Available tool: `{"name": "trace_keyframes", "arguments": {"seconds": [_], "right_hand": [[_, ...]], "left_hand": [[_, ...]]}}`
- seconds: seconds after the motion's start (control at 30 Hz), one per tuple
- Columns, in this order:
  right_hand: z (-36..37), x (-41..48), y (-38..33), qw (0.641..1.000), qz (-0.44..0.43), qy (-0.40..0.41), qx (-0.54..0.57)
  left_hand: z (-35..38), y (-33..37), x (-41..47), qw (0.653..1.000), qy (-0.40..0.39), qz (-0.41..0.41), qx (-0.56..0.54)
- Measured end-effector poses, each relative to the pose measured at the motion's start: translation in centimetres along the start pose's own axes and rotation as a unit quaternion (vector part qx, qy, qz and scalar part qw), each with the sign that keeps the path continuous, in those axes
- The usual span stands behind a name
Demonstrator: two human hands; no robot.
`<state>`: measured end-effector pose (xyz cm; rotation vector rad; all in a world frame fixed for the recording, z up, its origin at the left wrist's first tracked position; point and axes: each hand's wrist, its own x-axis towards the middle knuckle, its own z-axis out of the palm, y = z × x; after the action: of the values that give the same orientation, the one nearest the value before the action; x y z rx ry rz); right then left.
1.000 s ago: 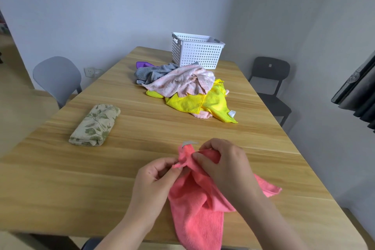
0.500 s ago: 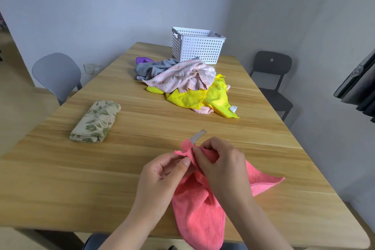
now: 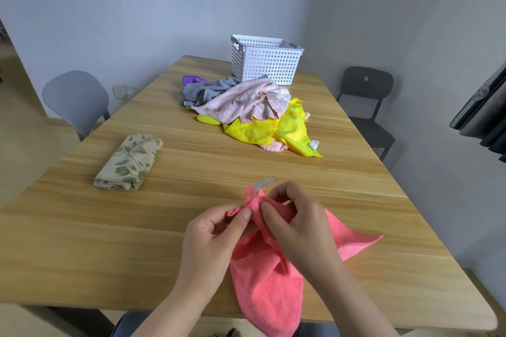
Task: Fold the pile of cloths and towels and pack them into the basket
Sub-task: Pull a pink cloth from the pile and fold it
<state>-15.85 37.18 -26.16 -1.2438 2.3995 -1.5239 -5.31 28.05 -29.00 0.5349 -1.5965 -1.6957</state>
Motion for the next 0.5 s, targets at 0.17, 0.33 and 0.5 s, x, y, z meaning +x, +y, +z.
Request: {"name": "trace_keyframes", "arguments": {"seconds": [0.17,0.33,0.5], "right_hand": [[-1.4,-0.1,0.4,0.993,0.051,-0.088,0.060],[-1.3,-0.1,0.7,0.991,0.051,-0.076,0.096],[-1.0,-0.2,0.9,0.995,0.032,-0.055,0.080]], "left_hand": [[-0.5,-0.7,-0.1,0.997,0.014,-0.056,-0.042],[-0.3,-0.8,-0.1,0.993,-0.030,-0.089,-0.071],[-0.4,-0.8,-0.1,0.989,-0.067,-0.096,-0.089]]}}
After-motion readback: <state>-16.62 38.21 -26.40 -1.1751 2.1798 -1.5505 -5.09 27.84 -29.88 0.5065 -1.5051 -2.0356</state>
